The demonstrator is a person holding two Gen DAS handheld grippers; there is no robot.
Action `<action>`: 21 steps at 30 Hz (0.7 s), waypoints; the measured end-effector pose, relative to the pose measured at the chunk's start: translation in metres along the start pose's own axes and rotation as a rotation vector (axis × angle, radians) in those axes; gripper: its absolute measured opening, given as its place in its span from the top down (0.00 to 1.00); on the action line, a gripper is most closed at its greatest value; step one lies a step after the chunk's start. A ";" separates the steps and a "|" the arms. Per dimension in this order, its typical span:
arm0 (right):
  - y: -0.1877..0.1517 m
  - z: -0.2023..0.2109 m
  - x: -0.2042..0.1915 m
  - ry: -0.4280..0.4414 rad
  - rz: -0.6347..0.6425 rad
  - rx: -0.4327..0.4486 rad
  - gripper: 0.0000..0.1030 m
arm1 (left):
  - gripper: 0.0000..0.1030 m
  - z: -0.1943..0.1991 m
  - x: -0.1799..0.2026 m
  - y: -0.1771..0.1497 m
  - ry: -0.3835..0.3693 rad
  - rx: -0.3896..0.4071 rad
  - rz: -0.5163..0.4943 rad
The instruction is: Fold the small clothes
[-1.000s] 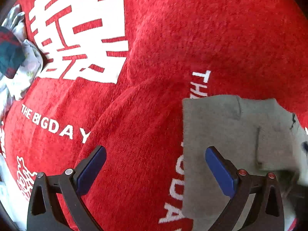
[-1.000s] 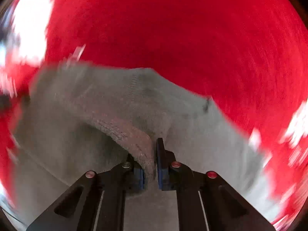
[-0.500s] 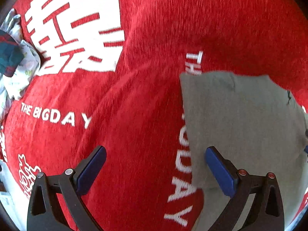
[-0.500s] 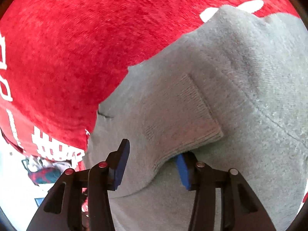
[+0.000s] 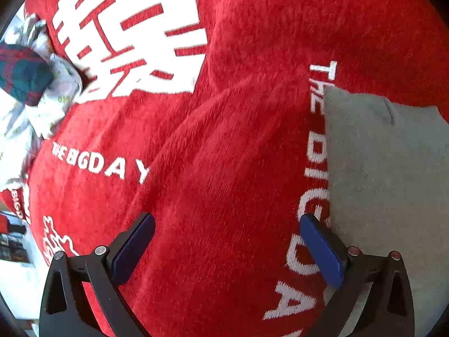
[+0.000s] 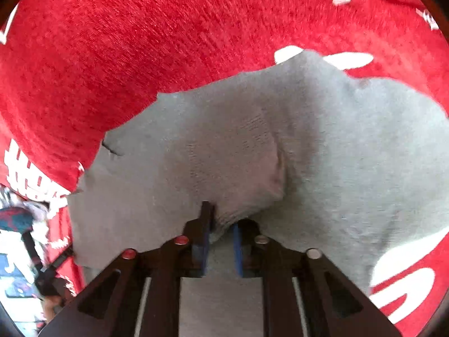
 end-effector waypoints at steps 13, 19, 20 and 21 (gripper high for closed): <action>0.009 0.008 0.026 0.118 -0.091 -0.001 0.45 | 0.00 0.014 0.035 0.045 -0.235 -0.022 -0.066; 0.016 0.009 0.006 0.121 -0.028 0.004 0.93 | 0.89 0.008 0.042 0.056 -0.393 -0.043 -0.080; 0.017 0.013 0.002 0.126 -0.011 0.018 0.93 | 0.90 0.013 0.041 0.056 -0.378 -0.021 -0.087; 0.017 0.012 0.001 0.122 -0.002 0.026 0.92 | 0.90 0.015 0.038 0.056 -0.372 -0.007 -0.085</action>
Point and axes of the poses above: each gripper's, at about its wrist camera, not at the fingertips, and z roughly against the way its jaws point, x to its right, y to its top, the point moved 1 cm from there along -z, roughly the way its jaws point, and after that the axes turned 11 degrees about -x, right-handed, at the moved point
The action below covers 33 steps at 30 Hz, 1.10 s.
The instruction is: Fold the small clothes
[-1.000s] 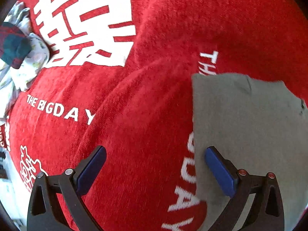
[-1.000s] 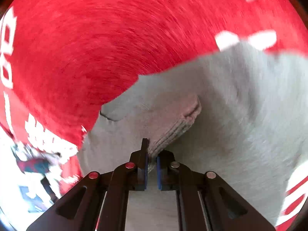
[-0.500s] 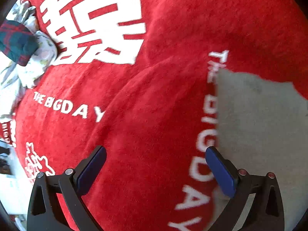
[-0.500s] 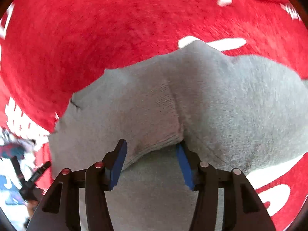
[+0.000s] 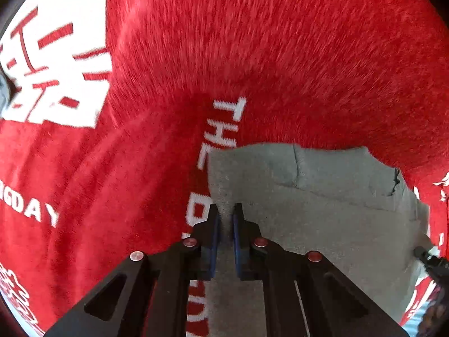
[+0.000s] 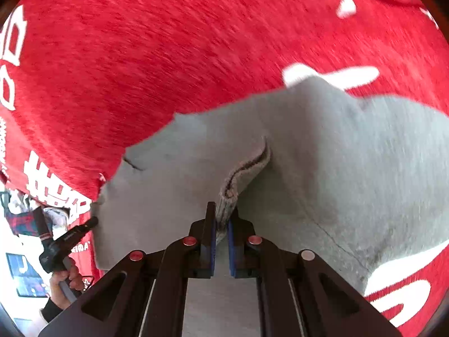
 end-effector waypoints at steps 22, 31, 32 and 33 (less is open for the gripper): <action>-0.038 0.046 0.085 -0.001 -0.217 -0.033 0.51 | 0.90 0.041 0.046 -0.033 0.149 0.007 -0.070; -0.065 0.076 0.143 0.071 -0.333 -0.017 0.46 | 0.89 0.043 0.149 -0.086 0.103 -0.029 -0.231; -0.067 0.078 0.149 0.078 -0.345 -0.011 0.46 | 0.83 0.039 0.162 -0.090 0.100 -0.041 -0.245; -0.068 0.082 0.155 0.085 -0.358 -0.004 0.44 | 0.51 0.037 0.171 -0.094 0.099 -0.051 -0.254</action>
Point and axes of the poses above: each gripper's, at about its wrist camera, not at the fingertips, and z roughly against the way its jaws point, x to its right, y to its top, the point moved 1 cm from there along -z, roughly the way its jaws point, and after that the axes turned 11 degrees about -x, right-handed, at the moved point
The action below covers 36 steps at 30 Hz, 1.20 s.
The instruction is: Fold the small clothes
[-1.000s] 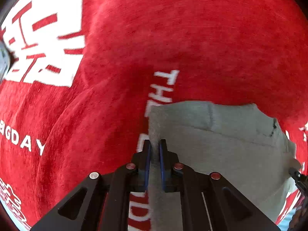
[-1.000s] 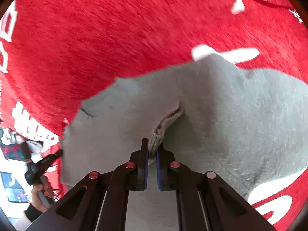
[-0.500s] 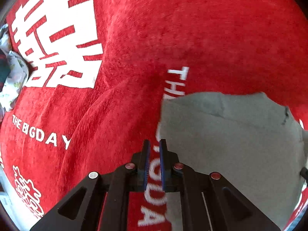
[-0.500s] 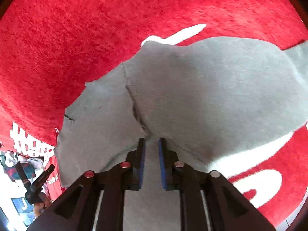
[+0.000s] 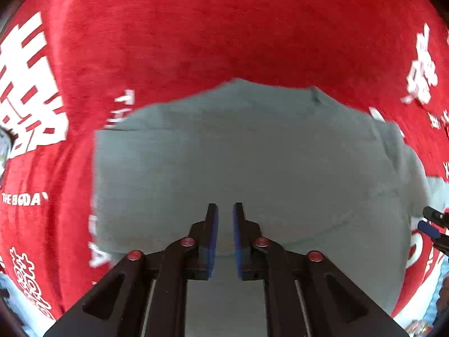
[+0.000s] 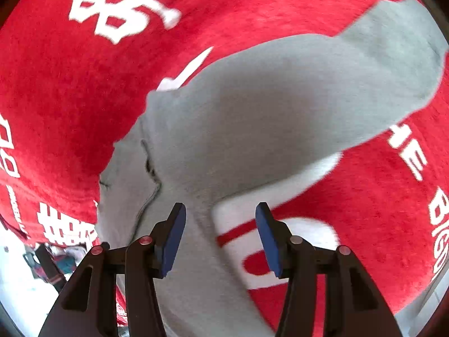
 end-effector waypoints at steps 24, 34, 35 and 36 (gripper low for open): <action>0.058 0.066 0.194 0.314 -0.513 0.237 0.37 | 0.03 -0.023 0.176 0.002 0.002 -0.082 -0.169; 0.079 0.060 0.196 0.493 -0.526 0.241 0.35 | 0.03 -0.033 0.201 0.005 0.021 -0.105 -0.182; 0.079 0.060 0.197 0.514 -0.541 0.236 0.40 | 0.03 -0.034 0.202 0.005 0.023 -0.103 -0.182; 0.079 0.060 0.197 0.529 -0.549 0.232 0.57 | 0.03 -0.034 0.203 0.004 0.025 -0.101 -0.185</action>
Point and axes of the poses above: each gripper's, at about its wrist camera, not at the fingertips, and z roughly against the way its jaws point, x to its right, y to its top, the point moved 1 cm from there along -z, roughly the way its jaws point, and after that the axes turned 11 degrees about -x, right-handed, at the moved point
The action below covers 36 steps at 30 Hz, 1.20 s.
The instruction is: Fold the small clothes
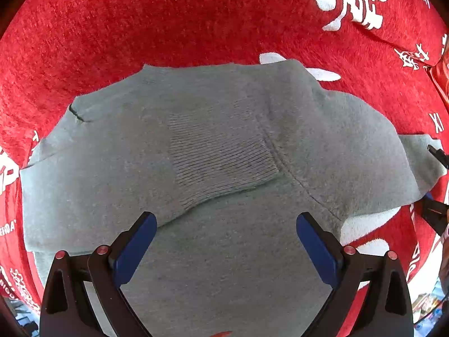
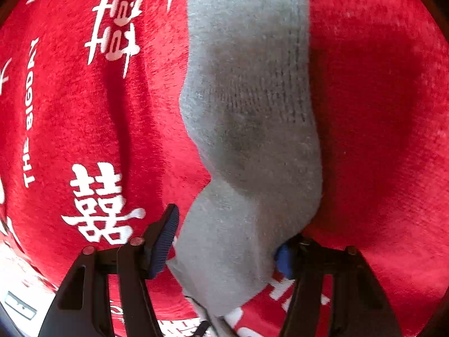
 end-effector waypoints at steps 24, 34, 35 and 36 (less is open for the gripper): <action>-0.175 -0.136 -0.218 0.023 0.750 -0.406 0.92 | 0.03 0.014 -0.078 -0.015 0.014 0.050 0.095; -0.282 -0.283 -0.170 -0.421 0.889 -0.639 0.88 | 0.03 0.015 -0.170 -0.045 0.037 0.072 0.255; -0.283 -0.288 -0.162 -0.465 0.875 -0.640 0.88 | 0.03 0.014 -0.180 -0.049 0.039 0.070 0.268; -0.282 -0.291 -0.155 -0.494 0.847 -0.638 0.88 | 0.03 0.012 -0.190 -0.054 0.043 0.065 0.284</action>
Point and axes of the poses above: each gripper's, at about its wrist camera, not at the fingertips, and z roughly against the way its jaws point, x to its right, y to its top, the point moved 1 cm from there along -z, roughly the way its jaws point, and after that the axes turned 11 degrees about -x, right-handed, at the moved point
